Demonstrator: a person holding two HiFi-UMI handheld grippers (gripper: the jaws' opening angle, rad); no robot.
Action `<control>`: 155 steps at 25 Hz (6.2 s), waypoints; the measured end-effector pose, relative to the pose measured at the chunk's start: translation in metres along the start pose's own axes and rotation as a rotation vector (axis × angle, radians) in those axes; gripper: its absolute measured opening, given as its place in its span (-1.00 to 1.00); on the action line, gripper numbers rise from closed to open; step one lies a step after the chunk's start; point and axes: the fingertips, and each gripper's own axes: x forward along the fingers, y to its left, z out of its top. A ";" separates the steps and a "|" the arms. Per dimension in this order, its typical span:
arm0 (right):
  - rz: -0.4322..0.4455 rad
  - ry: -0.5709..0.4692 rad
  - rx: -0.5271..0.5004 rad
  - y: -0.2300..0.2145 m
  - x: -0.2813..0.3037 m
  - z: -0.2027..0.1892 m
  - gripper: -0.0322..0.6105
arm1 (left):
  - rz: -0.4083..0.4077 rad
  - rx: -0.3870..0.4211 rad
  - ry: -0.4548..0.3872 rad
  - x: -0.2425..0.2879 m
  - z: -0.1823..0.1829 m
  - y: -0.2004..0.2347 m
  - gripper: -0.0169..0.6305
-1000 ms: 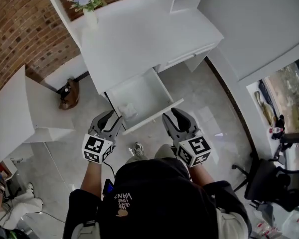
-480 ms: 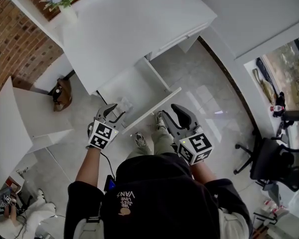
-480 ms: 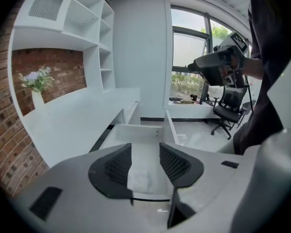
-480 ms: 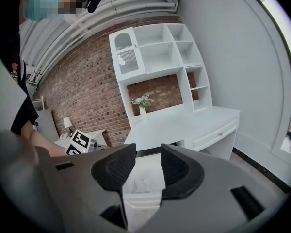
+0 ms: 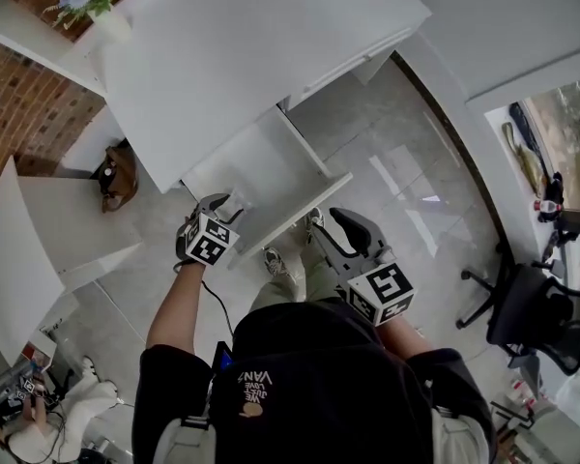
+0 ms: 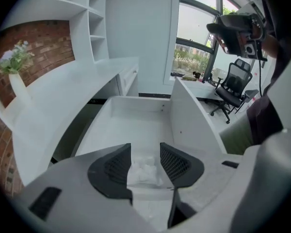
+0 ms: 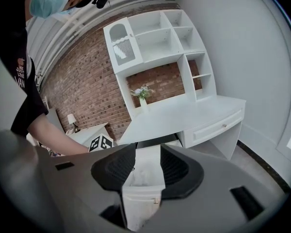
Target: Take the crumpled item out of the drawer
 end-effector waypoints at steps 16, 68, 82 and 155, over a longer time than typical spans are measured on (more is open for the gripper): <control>0.067 0.111 0.061 -0.053 0.044 -0.025 -0.46 | -0.024 -0.019 0.373 0.098 -0.062 0.036 -0.43; 0.034 0.025 0.042 -0.018 0.008 -0.021 -0.46 | 0.092 0.014 0.081 0.026 0.018 0.039 -0.92; -0.082 -0.087 0.013 0.043 -0.065 -0.021 -0.46 | 0.218 0.020 -0.286 -0.114 0.083 -0.008 -0.92; 0.079 -0.303 -0.206 0.003 -0.334 -0.032 -0.90 | 0.605 -0.229 -0.742 -0.309 0.177 -0.367 -0.92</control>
